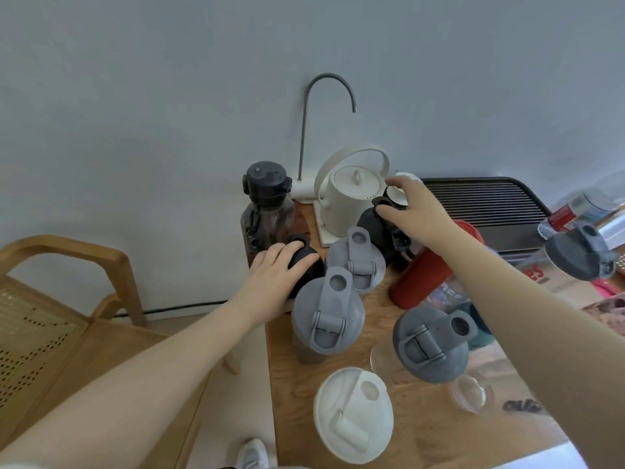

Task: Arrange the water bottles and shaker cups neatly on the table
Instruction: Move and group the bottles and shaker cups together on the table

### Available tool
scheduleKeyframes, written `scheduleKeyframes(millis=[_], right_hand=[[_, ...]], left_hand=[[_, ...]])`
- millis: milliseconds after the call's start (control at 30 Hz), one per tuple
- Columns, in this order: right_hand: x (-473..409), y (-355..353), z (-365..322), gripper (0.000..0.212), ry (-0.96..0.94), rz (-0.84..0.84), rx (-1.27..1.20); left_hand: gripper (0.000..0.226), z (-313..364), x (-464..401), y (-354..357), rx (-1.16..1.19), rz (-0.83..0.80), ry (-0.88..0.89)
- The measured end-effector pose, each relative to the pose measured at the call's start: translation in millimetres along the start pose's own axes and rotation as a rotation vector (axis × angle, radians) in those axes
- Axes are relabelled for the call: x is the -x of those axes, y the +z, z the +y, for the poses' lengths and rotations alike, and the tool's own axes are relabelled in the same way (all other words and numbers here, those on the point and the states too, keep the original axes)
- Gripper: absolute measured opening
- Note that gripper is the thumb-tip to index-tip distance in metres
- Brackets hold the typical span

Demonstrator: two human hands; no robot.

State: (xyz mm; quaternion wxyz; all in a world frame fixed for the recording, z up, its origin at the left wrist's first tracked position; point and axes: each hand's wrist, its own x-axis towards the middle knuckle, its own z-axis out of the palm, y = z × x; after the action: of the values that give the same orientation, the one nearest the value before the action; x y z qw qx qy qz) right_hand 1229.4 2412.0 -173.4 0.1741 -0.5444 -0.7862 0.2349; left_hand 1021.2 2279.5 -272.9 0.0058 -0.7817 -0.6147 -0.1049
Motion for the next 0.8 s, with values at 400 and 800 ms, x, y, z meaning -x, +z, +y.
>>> scheduleKeyframes(millis=[400,800], right_hand=[[0.5,30.3,-19.6,0.053,-0.240,0.024,0.183],[18.0,33.4,-48.7,0.051,-0.282,-0.456,0.469]], left_hand=[[0.062,-39.6,-2.1,-55.6,0.561,0.453,-0.433],[0.076,-47.8,-26.5,-21.1,0.688,0.148,-0.714]])
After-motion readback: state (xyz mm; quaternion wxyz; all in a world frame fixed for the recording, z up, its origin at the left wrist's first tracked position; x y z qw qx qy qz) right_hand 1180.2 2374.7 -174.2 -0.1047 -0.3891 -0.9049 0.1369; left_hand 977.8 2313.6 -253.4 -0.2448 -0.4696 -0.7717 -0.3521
